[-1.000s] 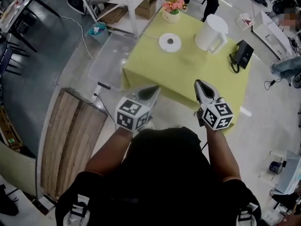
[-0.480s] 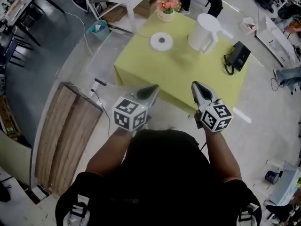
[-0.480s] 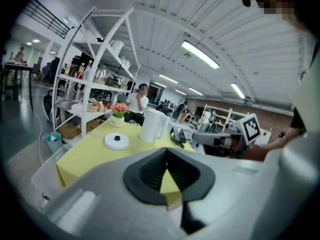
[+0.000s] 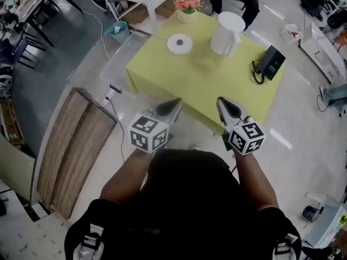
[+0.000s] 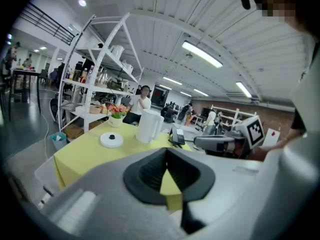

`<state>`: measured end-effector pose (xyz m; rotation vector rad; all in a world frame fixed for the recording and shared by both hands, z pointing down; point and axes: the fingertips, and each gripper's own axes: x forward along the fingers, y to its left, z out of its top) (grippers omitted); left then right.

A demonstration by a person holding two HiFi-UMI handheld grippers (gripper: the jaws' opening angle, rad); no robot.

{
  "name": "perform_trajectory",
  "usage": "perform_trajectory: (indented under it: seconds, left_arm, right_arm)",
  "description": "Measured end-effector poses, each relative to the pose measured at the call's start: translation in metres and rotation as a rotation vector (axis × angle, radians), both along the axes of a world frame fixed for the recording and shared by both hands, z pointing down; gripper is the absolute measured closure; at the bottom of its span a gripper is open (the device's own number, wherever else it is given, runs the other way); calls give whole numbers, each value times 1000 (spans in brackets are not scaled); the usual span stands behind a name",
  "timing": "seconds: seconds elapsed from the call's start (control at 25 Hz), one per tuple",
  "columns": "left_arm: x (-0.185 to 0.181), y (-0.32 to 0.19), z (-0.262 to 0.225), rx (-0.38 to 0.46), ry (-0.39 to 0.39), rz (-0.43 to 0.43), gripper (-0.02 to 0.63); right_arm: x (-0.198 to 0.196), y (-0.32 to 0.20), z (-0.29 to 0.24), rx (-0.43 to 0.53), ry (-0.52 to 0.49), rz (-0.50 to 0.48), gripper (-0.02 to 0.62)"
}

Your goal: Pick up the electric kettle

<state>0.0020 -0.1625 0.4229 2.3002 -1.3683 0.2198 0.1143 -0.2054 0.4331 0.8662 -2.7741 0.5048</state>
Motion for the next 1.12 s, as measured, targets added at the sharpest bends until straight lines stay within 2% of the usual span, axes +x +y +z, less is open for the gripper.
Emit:
perform_trajectory:
  seconds: [0.32,0.6,1.12]
  left_arm:
    - [32,19,1,-1,-21,-58,604]
    - [36,37,-3,7,-27,-94,604]
    - [6,44,-15,-6,-62,4,604]
  right_arm:
    - [30,18,4,-14,-18,-52,591]
    - [35,30,2,-3,-21,-78,592]
    - [3,43,-12,3,-41,4,591]
